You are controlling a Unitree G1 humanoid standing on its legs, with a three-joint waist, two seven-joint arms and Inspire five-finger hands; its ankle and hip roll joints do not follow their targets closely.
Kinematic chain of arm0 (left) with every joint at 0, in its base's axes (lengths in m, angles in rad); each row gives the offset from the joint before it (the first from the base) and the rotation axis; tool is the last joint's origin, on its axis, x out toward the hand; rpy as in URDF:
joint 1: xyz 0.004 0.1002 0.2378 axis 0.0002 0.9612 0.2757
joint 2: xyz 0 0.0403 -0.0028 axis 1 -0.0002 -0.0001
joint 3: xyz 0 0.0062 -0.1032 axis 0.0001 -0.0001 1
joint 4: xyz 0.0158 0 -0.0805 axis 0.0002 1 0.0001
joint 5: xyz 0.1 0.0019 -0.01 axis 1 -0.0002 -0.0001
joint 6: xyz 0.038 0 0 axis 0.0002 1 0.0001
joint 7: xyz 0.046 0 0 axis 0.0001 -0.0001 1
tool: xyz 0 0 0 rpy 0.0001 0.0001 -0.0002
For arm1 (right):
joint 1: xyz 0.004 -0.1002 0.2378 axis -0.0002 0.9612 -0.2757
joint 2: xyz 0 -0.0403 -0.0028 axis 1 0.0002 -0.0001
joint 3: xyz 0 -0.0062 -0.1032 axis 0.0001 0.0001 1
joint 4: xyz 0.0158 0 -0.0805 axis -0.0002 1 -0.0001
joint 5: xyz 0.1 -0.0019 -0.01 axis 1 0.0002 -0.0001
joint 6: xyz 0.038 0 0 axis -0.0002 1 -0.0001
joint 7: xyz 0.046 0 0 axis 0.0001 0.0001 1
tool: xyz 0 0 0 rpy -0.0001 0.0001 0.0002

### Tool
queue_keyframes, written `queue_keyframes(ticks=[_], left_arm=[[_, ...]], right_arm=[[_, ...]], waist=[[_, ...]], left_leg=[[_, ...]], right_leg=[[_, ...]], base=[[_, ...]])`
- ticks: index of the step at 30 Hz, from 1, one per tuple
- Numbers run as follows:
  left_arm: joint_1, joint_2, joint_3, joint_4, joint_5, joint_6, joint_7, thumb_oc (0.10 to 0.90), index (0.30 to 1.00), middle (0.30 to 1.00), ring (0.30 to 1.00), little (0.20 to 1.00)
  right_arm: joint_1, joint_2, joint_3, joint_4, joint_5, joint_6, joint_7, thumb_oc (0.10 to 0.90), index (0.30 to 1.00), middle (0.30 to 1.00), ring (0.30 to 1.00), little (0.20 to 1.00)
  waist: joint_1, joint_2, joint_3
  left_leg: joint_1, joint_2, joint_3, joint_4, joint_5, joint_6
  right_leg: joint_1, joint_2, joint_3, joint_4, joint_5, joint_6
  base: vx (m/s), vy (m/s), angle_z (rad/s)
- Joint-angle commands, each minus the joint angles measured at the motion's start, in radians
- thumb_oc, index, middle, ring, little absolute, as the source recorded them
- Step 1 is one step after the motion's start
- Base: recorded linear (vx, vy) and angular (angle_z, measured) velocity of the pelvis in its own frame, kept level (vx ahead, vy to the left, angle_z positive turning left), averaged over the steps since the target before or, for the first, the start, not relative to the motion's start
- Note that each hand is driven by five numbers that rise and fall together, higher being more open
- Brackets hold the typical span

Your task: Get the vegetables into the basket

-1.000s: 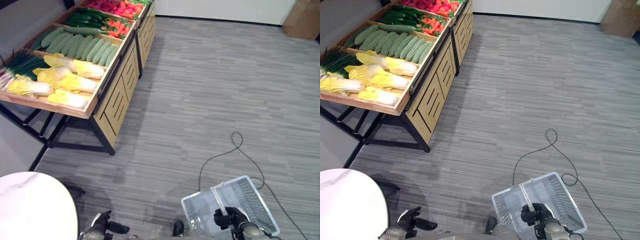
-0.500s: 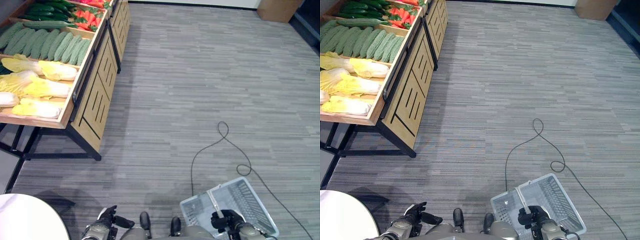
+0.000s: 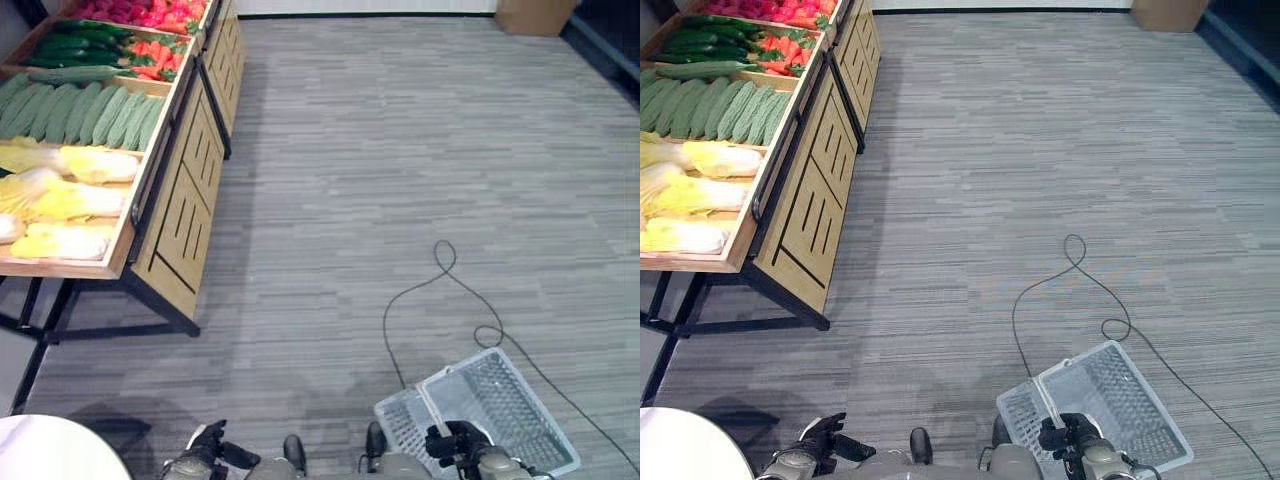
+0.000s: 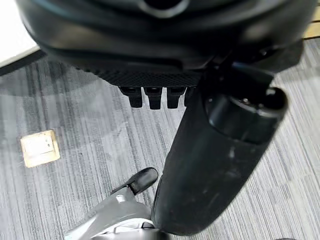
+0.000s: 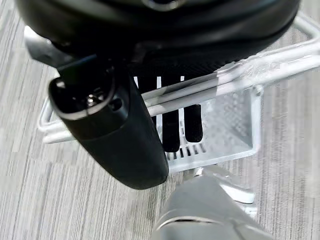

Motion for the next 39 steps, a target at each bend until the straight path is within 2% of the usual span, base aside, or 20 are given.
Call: queue_keyframes(ticks=[1, 5, 7, 9, 11, 15, 18, 22, 23, 24, 25, 26, 28, 31, 33, 35, 36, 37, 39], left_arm=[[-0.045, 0.015, 0.004, 0.032, 0.01, -0.012, 0.006, 0.9, 1.0, 1.0, 1.0, 1.0], [-0.048, 0.02, 0.003, 0.027, 0.006, -0.01, 0.006, 0.9, 1.0, 1.0, 1.0, 1.0], [-0.048, 0.021, 0.005, 0.024, 0.003, -0.008, 0.007, 0.9, 1.0, 1.0, 1.0, 1.0], [-0.044, 0.028, 0.008, 0.018, -0.002, -0.004, 0.004, 0.9, 1.0, 1.0, 1.0, 1.0], [-0.043, 0.03, 0.013, 0.018, -0.008, -0.003, 0.002, 0.9, 1.0, 1.0, 1.0, 1.0], [-0.048, 0.032, 0.016, 0.023, -0.008, -0.007, 0.004, 0.9, 1.0, 1.0, 1.0, 1.0], [-0.05, 0.03, 0.018, 0.028, -0.001, -0.009, 0.003, 0.9, 1.0, 1.0, 1.0, 1.0], [-0.048, 0.027, 0.022, 0.035, -0.001, -0.007, 0.001, 0.9, 1.0, 1.0, 1.0, 1.0], [-0.047, 0.027, 0.022, 0.035, -0.001, -0.007, 0.001, 0.9, 1.0, 1.0, 1.0, 1.0], [-0.049, 0.024, 0.025, 0.044, -0.003, -0.002, 0.003, 0.9, 1.0, 1.0, 1.0, 1.0], [-0.049, 0.024, 0.025, 0.044, -0.003, -0.002, 0.003, 0.9, 1.0, 1.0, 1.0, 1.0], [-0.055, 0.019, 0.022, 0.047, -0.011, -0.001, 0.002, 0.9, 1.0, 1.0, 1.0, 1.0], [-0.055, 0.011, 0.024, 0.05, -0.024, 0.0, 0.002, 0.9, 1.0, 1.0, 1.0, 1.0], [-0.056, 0.011, 0.02, 0.046, -0.028, 0.0, -0.002, 0.9, 1.0, 1.0, 1.0, 1.0], [-0.056, 0.011, 0.015, 0.043, -0.029, 0.002, -0.004, 0.9, 1.0, 1.0, 1.0, 1.0], [-0.057, 0.013, 0.018, 0.044, -0.041, 0.007, -0.007, 0.9, 1.0, 1.0, 1.0, 1.0], [-0.057, 0.013, 0.018, 0.044, -0.041, 0.007, -0.007, 0.9, 1.0, 1.0, 1.0, 1.0], [-0.064, 0.015, 0.018, 0.04, -0.053, 0.009, -0.006, 0.9, 1.0, 1.0, 1.0, 1.0], [-0.064, 0.012, 0.017, 0.042, -0.06, 0.015, -0.002, 0.9, 1.0, 1.0, 1.0, 1.0]], right_arm=[[-0.022, 0.008, -0.01, 0.018, 0.012, -0.015, 0.011, 0.4, 0.3, 0.3, 0.3, 0.3], [-0.022, 0.0, -0.023, 0.01, 0.036, -0.016, 0.009, 0.4, 0.3, 0.3, 0.3, 0.3], [-0.022, -0.002, -0.024, 0.009, 0.039, -0.017, 0.007, 0.4, 0.3, 0.3, 0.3, 0.3], [-0.022, -0.002, -0.02, 0.003, 0.041, -0.017, 0.009, 0.4, 0.3, 0.3, 0.3, 0.3], [-0.021, -0.004, -0.017, -0.003, 0.043, -0.017, 0.014, 0.4, 0.3, 0.3, 0.3, 0.3], [-0.022, -0.005, -0.024, -0.013, 0.051, -0.021, 0.01, 0.4, 0.3, 0.3, 0.3, 0.3], [-0.014, 0.0, -0.019, -0.02, 0.045, -0.024, 0.011, 0.4, 0.3, 0.3, 0.3, 0.3], [-0.005, 0.007, -0.002, -0.021, 0.023, -0.022, 0.018, 0.4, 0.3, 0.3, 0.3, 0.3], [-0.005, 0.007, -0.002, -0.021, 0.023, -0.022, 0.018, 0.4, 0.3, 0.3, 0.3, 0.3], [-0.002, 0.004, 0.001, -0.015, 0.025, -0.023, 0.018, 0.4, 0.3, 0.3, 0.3, 0.3], [-0.002, 0.004, 0.001, -0.015, 0.025, -0.023, 0.018, 0.4, 0.3, 0.3, 0.3, 0.3], [-0.002, 0.0, 0.002, -0.004, 0.035, -0.024, 0.021, 0.4, 0.3, 0.3, 0.3, 0.3], [0.002, -0.007, 0.001, 0.002, 0.029, -0.024, 0.02, 0.4, 0.3, 0.3, 0.3, 0.3], [0.003, -0.023, 0.007, -0.002, 0.028, -0.023, 0.021, 0.4, 0.3, 0.3, 0.3, 0.3], [0.005, -0.03, 0.011, -0.001, 0.03, -0.024, 0.024, 0.4, 0.3, 0.3, 0.3, 0.3], [0.006, -0.037, 0.018, -0.004, 0.029, -0.023, 0.026, 0.4, 0.3, 0.3, 0.3, 0.3], [0.006, -0.037, 0.018, -0.004, 0.029, -0.023, 0.026, 0.4, 0.3, 0.3, 0.3, 0.3], [0.007, -0.045, 0.018, -0.008, 0.037, -0.024, 0.023, 0.4, 0.3, 0.3, 0.3, 0.3], [0.006, -0.047, 0.014, -0.01, 0.053, -0.022, 0.022, 0.4, 0.3, 0.3, 0.3, 0.3]], waist=[[0.01, 0.007, 0.028], [0.005, 0.01, 0.058], [0.007, 0.008, 0.064], [0.007, 0.007, 0.081], [0.012, 0.007, 0.081], [0.025, -0.001, 0.077], [0.021, -0.01, 0.078], [0.024, -0.02, 0.064], [0.023, -0.02, 0.065], [0.016, -0.015, 0.055], [0.017, -0.015, 0.055], [0.009, -0.007, 0.044], [0.005, 0.007, 0.034], [-0.005, 0.011, 0.032], [-0.005, 0.008, 0.039], [-0.003, -0.001, 0.056], [-0.005, 0.0, 0.056], [0.002, -0.012, 0.089], [0.006, -0.022, 0.11]], left_leg=[[-0.005, -0.063, -0.036, 0.054, -0.102, 0.057], [-0.01, -0.067, -0.042, 0.081, -0.128, 0.076], [-0.005, -0.067, -0.039, 0.088, -0.136, 0.081], [0.021, -0.064, -0.043, 0.111, -0.165, 0.082], [0.026, -0.061, -0.038, 0.116, -0.168, 0.08], [0.017, -0.054, -0.018, 0.107, -0.146, 0.064], [0.04, -0.058, -0.025, 0.099, -0.147, 0.048], [0.084, -0.065, -0.038, 0.077, -0.144, 0.029], [0.085, -0.065, -0.04, 0.076, -0.143, 0.028], [0.096, -0.059, -0.06, 0.079, -0.155, 0.02], [0.095, -0.059, -0.06, 0.079, -0.155, 0.02], [0.107, -0.039, -0.091, 0.084, -0.151, 0.002], [0.11, -0.016, -0.113, 0.109, -0.13, -0.019], [0.088, 0.015, -0.135, 0.182, -0.091, -0.055], [0.053, 0.036, -0.142, 0.27, -0.045, -0.085], [-0.011, 0.071, -0.149, 0.416, 0.039, -0.112], [-0.014, 0.073, -0.152, 0.42, 0.037, -0.113], [-0.108, 0.109, -0.155, 0.606, 0.101, -0.117], [-0.162, 0.113, -0.16, 0.669, 0.093, -0.098]], right_leg=[[-0.029, -0.044, 0.008, 0.064, 0.03, 0.067], [-0.085, -0.043, 0.018, 0.205, 0.018, 0.066], [-0.1, -0.045, 0.009, 0.249, 0.018, 0.066], [-0.13, -0.047, -0.009, 0.35, 0.005, 0.071], [-0.149, -0.042, -0.013, 0.313, 0.022, 0.068], [-0.194, -0.013, 0.012, 0.099, 0.091, 0.075], [-0.199, 0.012, 0.026, -0.013, 0.117, 0.087], [-0.181, 0.032, -0.06, -0.044, 0.121, 0.09], [-0.179, 0.031, -0.061, -0.045, 0.121, 0.09], [-0.172, 0.042, -0.049, -0.028, 0.095, 0.069], [-0.172, 0.042, -0.049, -0.028, 0.095, 0.069], [-0.166, 0.067, -0.021, -0.011, 0.07, 0.046], [-0.165, 0.079, -0.034, 0.018, 0.035, 0.024], [-0.153, 0.09, -0.06, 0.046, -0.007, -0.009], [-0.132, 0.104, -0.071, 0.045, -0.04, -0.034], [-0.092, 0.12, -0.088, 0.04, -0.071, -0.068], [-0.092, 0.12, -0.09, 0.04, -0.071, -0.069], [-0.06, 0.132, -0.103, 0.036, -0.092, -0.103], [-0.042, 0.135, -0.108, 0.04, -0.116, -0.115]], base=[[0.02, 0.113, -0.04], [0.05, 0.141, -0.04], [0.07, 0.078, -0.07], [0.16, 0.101, -0.09], [0.14, 0.05, 0.04], [0.11, -0.032, 0.04], [0.2, -0.063, -0.05], [0.24, -0.103, 0.2], [0.3, -0.163, 0.12], [0.2, -0.108, 0.09], [0.43, -0.256, 0.24], [0.35, -0.22, 0.32], [0.42, -0.249, 0.45], [0.33, -0.236, 0.41], [0.28, -0.268, 0.37], [0.22, -0.255, 0.32], [0.18, -0.315, 0.28], [0.14, -0.262, 0.18], [0.14, -0.205, 0.23]])
